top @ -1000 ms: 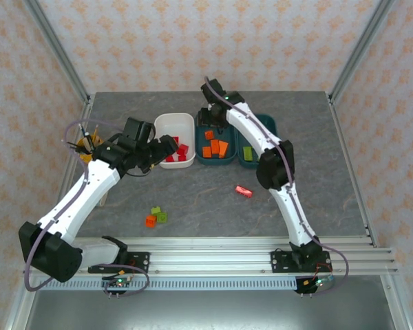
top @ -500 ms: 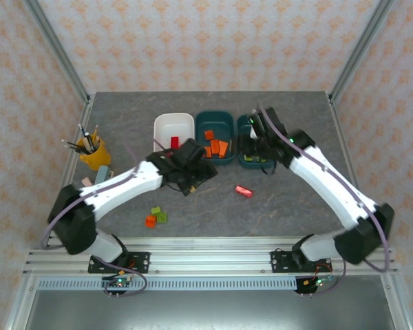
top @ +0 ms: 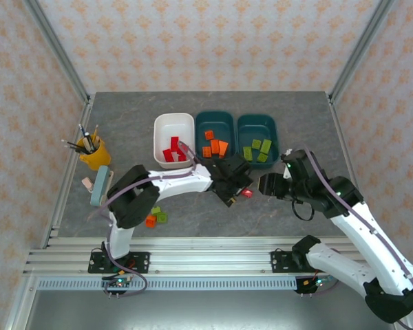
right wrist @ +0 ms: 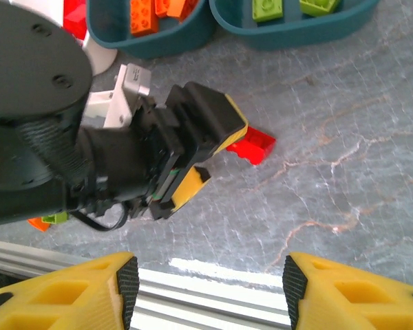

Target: Sort the legos into containers by color

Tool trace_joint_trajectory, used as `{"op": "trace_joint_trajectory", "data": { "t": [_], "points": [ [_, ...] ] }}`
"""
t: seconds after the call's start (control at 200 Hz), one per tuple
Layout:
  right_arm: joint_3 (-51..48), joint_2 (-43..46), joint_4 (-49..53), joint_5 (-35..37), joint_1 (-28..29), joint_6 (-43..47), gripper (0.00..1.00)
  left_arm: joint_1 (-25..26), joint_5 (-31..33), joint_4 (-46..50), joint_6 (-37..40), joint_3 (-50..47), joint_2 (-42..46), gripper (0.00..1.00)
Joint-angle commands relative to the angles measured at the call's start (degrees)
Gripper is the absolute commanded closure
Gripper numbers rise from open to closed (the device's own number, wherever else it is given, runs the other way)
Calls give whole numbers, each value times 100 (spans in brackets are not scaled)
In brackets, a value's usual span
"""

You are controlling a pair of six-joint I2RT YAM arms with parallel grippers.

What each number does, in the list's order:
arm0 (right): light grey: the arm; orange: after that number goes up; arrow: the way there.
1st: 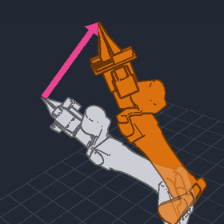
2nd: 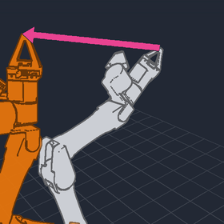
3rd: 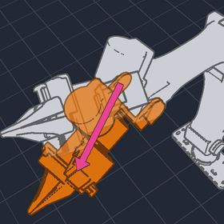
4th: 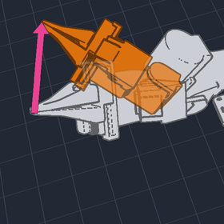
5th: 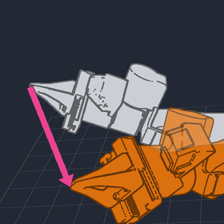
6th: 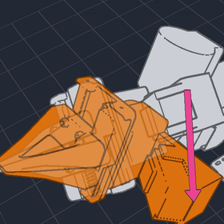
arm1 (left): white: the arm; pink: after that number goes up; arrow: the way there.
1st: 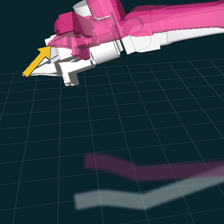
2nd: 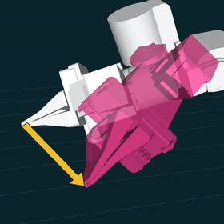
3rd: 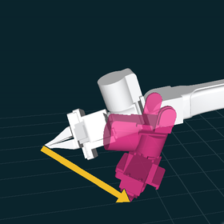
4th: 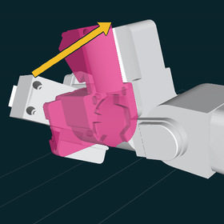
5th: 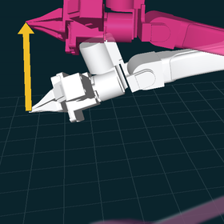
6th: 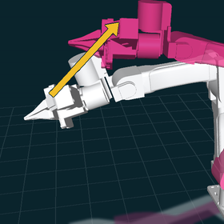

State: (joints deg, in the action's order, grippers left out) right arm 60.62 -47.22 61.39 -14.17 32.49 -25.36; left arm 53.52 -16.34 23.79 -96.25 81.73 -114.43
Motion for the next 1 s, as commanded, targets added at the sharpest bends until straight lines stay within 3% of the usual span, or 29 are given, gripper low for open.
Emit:
{"op": "trace_joint_trajectory", "data": {
  "t": [0.0, 0.525, 0.756, 0.996],
  "points": [
    [-115, 230, 368, 107, 29, -180, 41, 35, 141, 135, -590, 293, -203, 27],
    [-358, 634, 442, 316, 34, -427, 40, -64, 498, 233, -662, 834, -917, 66],
    [-293, 524, 177, 246, 29, -297, 40, -214, 734, 756, -55, 914, -316, 71],
    [-167, -94, -1000, -995, 30, -48, 40, -1001, 1007, 1997, 1528, 798, 1046, 71]
  ]
}}
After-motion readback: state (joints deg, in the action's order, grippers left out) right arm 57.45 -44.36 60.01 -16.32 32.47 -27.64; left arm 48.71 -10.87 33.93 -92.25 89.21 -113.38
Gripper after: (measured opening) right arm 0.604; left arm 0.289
